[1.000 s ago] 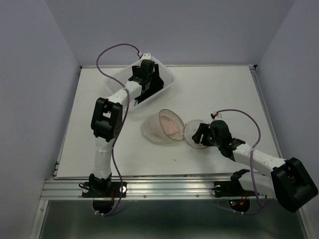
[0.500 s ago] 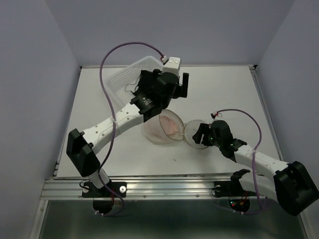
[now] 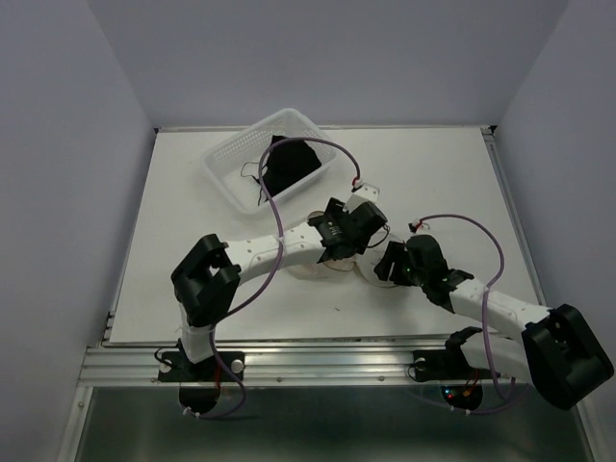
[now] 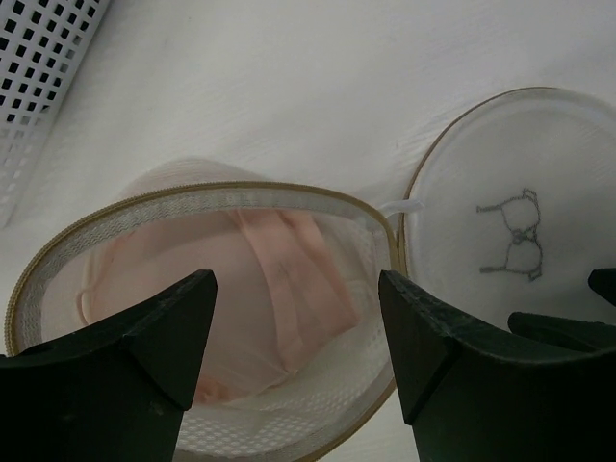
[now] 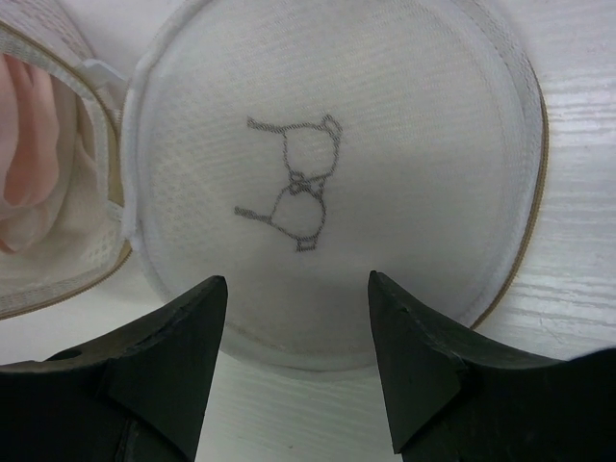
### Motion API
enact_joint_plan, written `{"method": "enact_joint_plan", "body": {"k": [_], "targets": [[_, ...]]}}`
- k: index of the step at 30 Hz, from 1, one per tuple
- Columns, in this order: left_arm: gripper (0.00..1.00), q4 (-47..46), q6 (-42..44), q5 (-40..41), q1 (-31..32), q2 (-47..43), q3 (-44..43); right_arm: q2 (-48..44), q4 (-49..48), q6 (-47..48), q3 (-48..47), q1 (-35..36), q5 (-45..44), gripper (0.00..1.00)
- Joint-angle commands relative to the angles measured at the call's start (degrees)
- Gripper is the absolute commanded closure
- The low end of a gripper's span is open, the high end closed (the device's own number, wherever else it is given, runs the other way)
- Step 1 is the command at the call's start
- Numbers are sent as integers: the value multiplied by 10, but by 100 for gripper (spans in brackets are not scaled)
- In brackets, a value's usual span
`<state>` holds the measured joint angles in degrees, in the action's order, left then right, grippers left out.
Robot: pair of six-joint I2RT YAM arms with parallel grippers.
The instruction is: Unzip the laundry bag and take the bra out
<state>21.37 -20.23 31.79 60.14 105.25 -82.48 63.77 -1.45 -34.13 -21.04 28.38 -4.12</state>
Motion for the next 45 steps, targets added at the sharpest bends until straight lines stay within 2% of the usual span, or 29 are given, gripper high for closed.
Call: {"method": "enact_joint_plan", "body": {"k": [1, 12, 17, 22, 33, 35, 37, 45], "targets": [[21, 2, -8, 24, 7, -32, 13, 7, -3, -20, 13, -18, -8, 34], [24, -9, 19, -9, 23, -37, 75, 13, -5, -23, 13, -47, 21, 34], [24, -7, 47, 13, 24, -29, 72, 14, -7, -20, 13, -53, 31, 34], [24, -25, 64, -1, 24, -25, 79, 14, -9, -19, 14, -58, 37, 34], [41, -20, 47, 27, 24, 21, 69, 7, -11, -16, 21, -63, 37, 34], [41, -14, 47, 25, 24, 24, 65, 7, -12, -16, 21, -63, 37, 35], [39, -20, 48, 19, 24, 19, 71, 8, -13, -16, 22, -63, 37, 34], [18, -38, 56, -7, 24, 14, 88, 4, -16, -16, 25, -63, 56, 34]]}}
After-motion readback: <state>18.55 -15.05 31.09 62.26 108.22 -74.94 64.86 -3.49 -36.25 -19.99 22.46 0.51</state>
